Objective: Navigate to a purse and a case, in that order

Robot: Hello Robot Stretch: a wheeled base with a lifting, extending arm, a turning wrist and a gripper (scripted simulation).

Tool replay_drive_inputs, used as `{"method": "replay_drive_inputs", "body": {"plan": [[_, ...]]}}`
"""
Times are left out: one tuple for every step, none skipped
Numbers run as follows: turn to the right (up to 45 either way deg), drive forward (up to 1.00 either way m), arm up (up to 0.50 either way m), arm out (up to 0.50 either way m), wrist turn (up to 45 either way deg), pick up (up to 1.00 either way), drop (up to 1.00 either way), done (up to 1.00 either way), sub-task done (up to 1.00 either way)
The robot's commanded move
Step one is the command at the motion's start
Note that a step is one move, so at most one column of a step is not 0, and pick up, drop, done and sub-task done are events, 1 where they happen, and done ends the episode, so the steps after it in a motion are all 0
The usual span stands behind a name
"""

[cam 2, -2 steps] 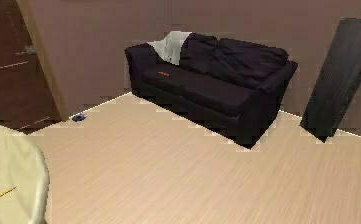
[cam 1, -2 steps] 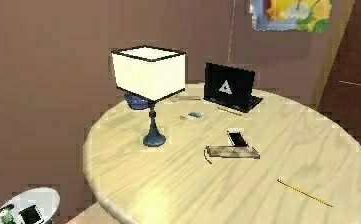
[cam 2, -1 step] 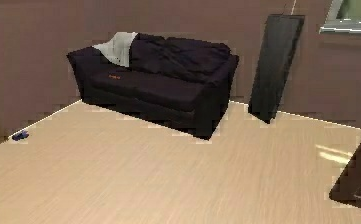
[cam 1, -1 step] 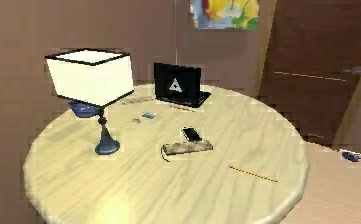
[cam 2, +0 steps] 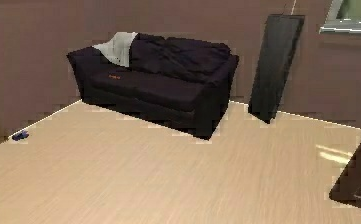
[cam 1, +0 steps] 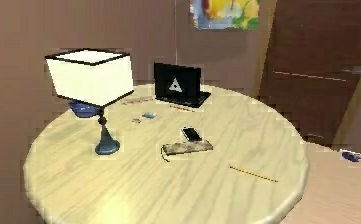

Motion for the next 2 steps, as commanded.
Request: {"method": "replay_drive_inputs", "body": {"plan": [[45.0,0.0,0.0,0.0,0.0,0.0,0.0,0.0,0.0],[45.0,0.0,0.0,0.0,0.0,0.0,0.0,0.0,0.0]]}}
